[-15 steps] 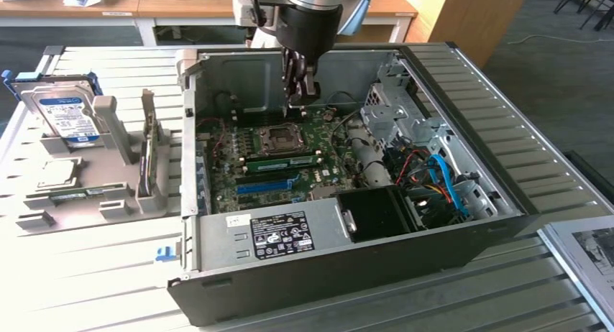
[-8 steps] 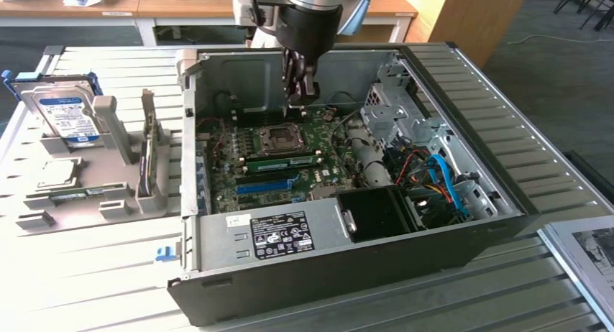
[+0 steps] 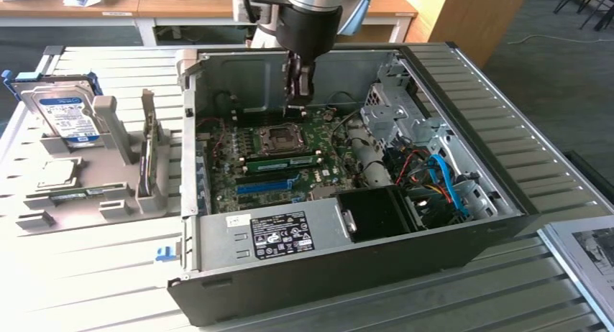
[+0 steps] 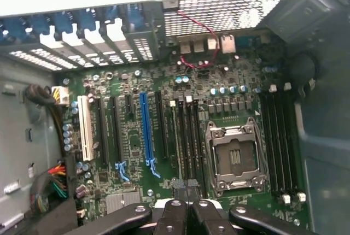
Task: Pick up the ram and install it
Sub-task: 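Press down the ram until it locks into place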
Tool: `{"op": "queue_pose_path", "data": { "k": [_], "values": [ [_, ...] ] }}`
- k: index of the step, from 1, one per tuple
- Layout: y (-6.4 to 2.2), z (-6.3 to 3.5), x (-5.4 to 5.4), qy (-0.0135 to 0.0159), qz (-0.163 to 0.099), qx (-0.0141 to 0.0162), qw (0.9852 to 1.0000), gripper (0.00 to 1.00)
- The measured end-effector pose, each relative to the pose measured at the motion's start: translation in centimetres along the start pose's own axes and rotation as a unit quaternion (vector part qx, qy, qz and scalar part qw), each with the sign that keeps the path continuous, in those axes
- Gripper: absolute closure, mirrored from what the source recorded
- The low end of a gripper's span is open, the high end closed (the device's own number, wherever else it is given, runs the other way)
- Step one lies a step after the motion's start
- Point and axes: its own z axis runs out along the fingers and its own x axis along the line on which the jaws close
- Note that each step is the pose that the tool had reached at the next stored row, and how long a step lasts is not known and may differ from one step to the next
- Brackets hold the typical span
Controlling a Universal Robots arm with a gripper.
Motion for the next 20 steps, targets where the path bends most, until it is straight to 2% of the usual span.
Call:
{"op": "queue_pose_path", "data": {
  "k": [5,10,14,20],
  "values": [
    [-0.01,0.06,0.00,-0.0021,0.035,0.0001,0.9994,0.90],
    [-0.01,0.13,0.00,-0.0043,0.071,0.0002,0.9975,0.90],
    [-0.01,0.19,0.00,-0.0060,0.099,0.0004,0.9950,0.90],
    [-0.02,0.27,0.00,-0.0086,0.142,0.0005,0.9898,0.90]
  ]
}}
